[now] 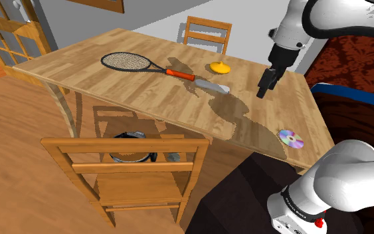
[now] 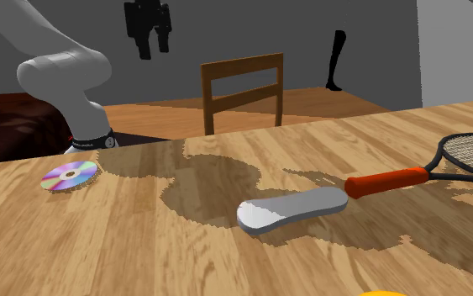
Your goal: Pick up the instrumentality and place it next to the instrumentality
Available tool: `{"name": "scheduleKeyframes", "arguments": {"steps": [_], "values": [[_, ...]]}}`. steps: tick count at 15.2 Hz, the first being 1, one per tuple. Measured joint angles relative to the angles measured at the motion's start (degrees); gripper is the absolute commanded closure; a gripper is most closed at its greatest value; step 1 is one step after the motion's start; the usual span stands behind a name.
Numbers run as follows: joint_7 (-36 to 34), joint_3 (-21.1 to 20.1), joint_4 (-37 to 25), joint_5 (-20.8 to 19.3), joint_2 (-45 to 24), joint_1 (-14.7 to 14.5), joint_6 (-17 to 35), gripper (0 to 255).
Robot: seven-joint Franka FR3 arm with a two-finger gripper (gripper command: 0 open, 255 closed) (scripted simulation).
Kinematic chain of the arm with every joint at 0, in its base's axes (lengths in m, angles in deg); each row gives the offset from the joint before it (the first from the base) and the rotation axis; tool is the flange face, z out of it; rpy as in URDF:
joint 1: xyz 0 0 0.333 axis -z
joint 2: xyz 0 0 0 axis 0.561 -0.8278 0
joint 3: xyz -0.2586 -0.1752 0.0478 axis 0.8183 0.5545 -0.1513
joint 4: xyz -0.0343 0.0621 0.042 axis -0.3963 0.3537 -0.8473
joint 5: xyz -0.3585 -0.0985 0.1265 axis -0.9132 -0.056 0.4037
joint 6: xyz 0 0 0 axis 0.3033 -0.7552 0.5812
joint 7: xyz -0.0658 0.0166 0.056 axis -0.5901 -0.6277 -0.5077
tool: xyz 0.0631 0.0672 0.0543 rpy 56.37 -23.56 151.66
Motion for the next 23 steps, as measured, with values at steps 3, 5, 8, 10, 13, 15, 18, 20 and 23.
{"name": "scheduleKeyframes", "arguments": {"steps": [3,5,8,10,13,15,18,20,23], "values": [[1.5,0.9,0.0,-0.7,-1.8,0.0,1.8,0],[3.6,2.1,-0.8,-1.3,-5.3,-0.1,4.7,0],[7.6,4.5,-2.9,-2.5,-10.8,0.0,8.5,0],[9.8,5.7,-3.7,-2.8,-14.5,-0.3,11.6,0],[14.0,7.9,-6.6,-3.0,-20.9,-0.4,15.4,0],[16.5,9.0,-9.0,-2.7,-25.4,-0.6,17.7,0],[20.3,10.3,-12.9,-1.8,-31.4,-0.8,20.1,0],[23.1,11.2,-15.6,-1.0,-35.7,-0.7,21.8,0],[27.5,12.2,-21.5,1.0,-43.5,-0.3,23.7,0]]}}
